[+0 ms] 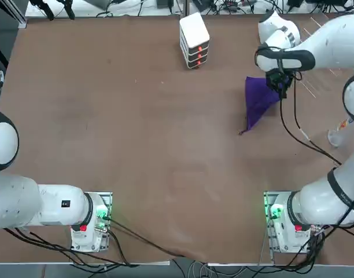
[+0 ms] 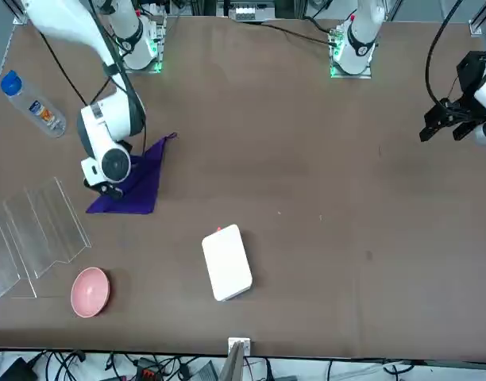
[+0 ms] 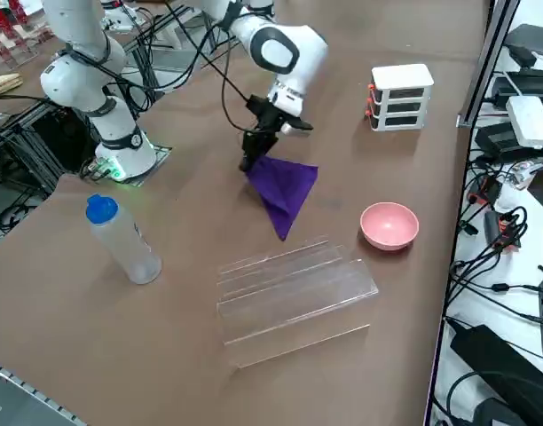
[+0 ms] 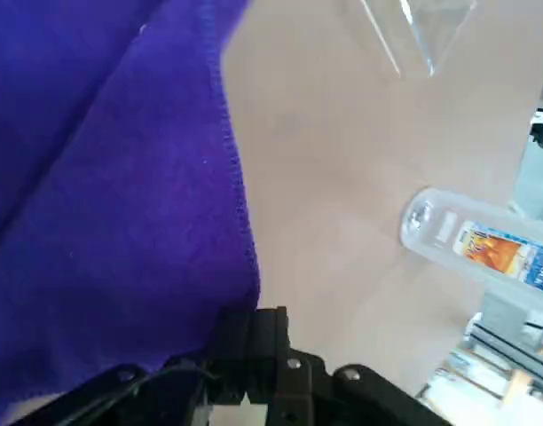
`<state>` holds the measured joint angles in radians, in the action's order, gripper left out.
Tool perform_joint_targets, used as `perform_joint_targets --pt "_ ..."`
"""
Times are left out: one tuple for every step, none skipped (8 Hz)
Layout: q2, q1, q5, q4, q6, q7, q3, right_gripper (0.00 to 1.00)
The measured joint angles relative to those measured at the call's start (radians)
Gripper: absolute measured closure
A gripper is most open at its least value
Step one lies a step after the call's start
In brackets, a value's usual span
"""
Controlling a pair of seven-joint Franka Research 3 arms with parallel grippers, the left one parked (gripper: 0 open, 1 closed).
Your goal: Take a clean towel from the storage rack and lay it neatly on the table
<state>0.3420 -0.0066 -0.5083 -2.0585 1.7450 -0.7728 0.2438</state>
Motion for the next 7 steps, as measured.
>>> perform_joint_targets --pt "-0.028 -0.014 0.0 -0.052 0.0 0.039 0.0 0.99" --pt "-0.06 -0.033 0.0 -0.098 -0.001 0.088 0.0 0.99" --pt "-0.102 -0.059 0.0 -0.14 -0.005 0.141 -0.001 0.99" --pt "-0.146 -0.089 0.0 -0.178 -0.012 0.191 -0.001 0.99" --pt "-0.174 -0.113 0.0 -0.206 -0.013 0.219 -0.002 0.99" --pt "-0.18 -0.128 0.001 -0.225 -0.005 0.231 -0.002 0.99" --pt "-0.169 -0.135 0.001 -0.236 0.013 0.233 -0.002 0.99"
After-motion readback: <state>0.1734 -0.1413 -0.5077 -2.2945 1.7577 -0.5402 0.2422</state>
